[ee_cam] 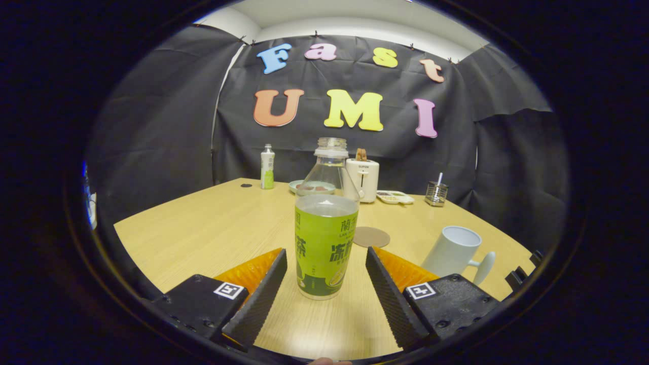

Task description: Take the bottle from table, then pour the juice into the cup, finally place the bottle on the coaster

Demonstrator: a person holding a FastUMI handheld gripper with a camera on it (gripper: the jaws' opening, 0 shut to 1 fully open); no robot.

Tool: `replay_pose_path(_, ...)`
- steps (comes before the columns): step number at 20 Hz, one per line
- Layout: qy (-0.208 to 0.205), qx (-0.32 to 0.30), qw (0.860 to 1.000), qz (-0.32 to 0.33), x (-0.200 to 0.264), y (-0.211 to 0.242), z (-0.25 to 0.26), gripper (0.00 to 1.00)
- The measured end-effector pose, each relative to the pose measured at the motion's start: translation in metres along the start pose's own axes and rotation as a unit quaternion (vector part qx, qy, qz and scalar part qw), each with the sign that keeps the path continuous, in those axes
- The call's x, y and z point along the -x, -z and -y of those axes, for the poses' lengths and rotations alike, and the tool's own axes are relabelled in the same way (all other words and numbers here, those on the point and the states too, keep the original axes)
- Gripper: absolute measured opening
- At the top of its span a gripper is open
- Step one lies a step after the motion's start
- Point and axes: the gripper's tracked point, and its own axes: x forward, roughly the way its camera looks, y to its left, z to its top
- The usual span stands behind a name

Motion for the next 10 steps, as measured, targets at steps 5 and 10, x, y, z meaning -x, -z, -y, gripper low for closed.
replay_pose_path(5,0.006,0.006,1.000,-0.020,-0.013,0.001,0.004,1.00)
replay_pose_path(10,-0.002,0.018,0.999,-0.028,-0.021,-0.001,-0.002,1.00)
